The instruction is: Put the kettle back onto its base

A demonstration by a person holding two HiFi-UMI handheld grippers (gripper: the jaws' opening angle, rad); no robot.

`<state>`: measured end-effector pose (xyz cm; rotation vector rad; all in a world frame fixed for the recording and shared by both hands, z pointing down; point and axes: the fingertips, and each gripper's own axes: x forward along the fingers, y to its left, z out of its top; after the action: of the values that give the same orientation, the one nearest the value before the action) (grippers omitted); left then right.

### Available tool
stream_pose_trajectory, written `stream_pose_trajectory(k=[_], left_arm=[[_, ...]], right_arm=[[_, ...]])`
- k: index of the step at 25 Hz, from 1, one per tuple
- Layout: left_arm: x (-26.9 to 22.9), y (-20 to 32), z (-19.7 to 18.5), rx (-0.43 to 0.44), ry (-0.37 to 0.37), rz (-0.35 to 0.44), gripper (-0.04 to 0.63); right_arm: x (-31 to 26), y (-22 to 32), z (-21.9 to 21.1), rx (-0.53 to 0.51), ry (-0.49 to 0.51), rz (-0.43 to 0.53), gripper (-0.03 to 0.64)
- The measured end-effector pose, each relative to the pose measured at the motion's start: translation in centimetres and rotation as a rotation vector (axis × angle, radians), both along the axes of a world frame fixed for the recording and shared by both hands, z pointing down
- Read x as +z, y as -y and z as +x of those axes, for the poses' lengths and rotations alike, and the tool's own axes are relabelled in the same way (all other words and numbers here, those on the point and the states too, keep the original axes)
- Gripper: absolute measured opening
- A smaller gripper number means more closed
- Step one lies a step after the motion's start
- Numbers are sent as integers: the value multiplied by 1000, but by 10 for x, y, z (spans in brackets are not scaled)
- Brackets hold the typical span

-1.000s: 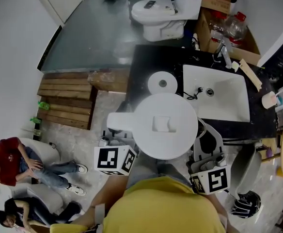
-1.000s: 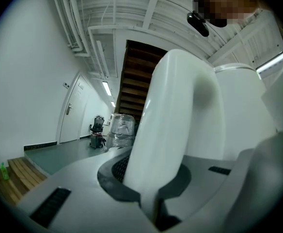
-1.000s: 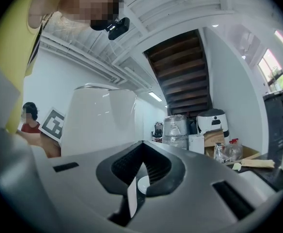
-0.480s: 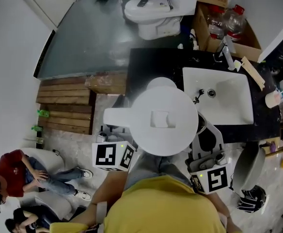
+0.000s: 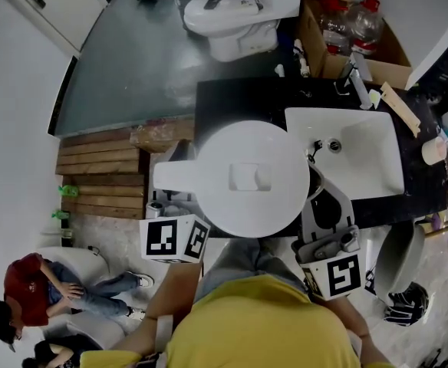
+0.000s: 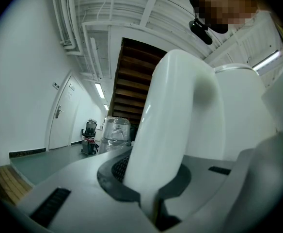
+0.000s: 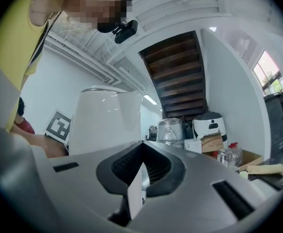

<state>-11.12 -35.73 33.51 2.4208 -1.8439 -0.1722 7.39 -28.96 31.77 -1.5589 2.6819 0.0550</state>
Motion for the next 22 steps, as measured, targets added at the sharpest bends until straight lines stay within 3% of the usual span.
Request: stream_pose_trajectory(k=[22], left_arm=[[21, 77, -4, 37, -4, 19, 32]], right_arm=[[19, 68, -7, 53, -5, 5, 3]])
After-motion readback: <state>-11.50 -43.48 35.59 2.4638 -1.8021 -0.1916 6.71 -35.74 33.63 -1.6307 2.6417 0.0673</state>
